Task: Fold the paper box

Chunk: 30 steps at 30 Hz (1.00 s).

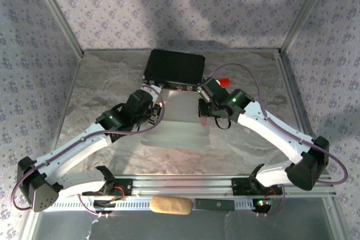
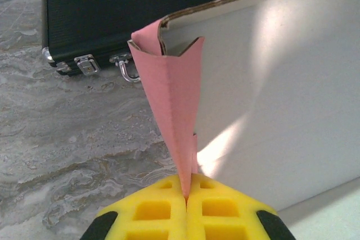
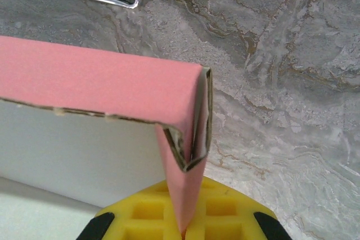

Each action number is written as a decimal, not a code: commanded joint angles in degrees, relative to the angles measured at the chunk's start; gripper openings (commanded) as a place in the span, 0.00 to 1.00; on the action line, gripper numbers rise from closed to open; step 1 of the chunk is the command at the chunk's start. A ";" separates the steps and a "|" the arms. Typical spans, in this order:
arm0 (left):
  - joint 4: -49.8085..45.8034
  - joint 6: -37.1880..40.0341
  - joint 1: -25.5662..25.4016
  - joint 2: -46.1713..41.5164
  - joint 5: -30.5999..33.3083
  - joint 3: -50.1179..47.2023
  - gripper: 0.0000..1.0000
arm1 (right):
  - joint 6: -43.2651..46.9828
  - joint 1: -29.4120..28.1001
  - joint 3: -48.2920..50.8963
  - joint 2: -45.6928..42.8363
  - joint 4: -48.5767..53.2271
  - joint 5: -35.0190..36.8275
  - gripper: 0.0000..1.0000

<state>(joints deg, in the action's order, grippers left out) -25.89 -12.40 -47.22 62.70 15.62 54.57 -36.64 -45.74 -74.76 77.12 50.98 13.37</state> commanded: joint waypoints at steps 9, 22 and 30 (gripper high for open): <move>5.15 2.37 0.82 0.85 -6.70 -0.42 0.17 | 0.16 -0.67 -1.35 -2.09 -2.58 -3.96 0.00; 5.20 3.37 1.75 0.68 -2.91 -1.64 0.28 | 0.15 -0.19 -1.38 -2.28 -3.16 -5.45 0.00; 4.73 2.26 5.11 -0.20 -4.19 -2.92 0.37 | 0.17 0.74 -0.38 -3.48 -4.04 -6.69 0.00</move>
<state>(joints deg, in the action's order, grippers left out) -22.26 -10.07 -43.11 63.57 12.95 52.71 -36.64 -45.23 -74.76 75.57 49.01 8.93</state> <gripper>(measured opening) 0.367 0.064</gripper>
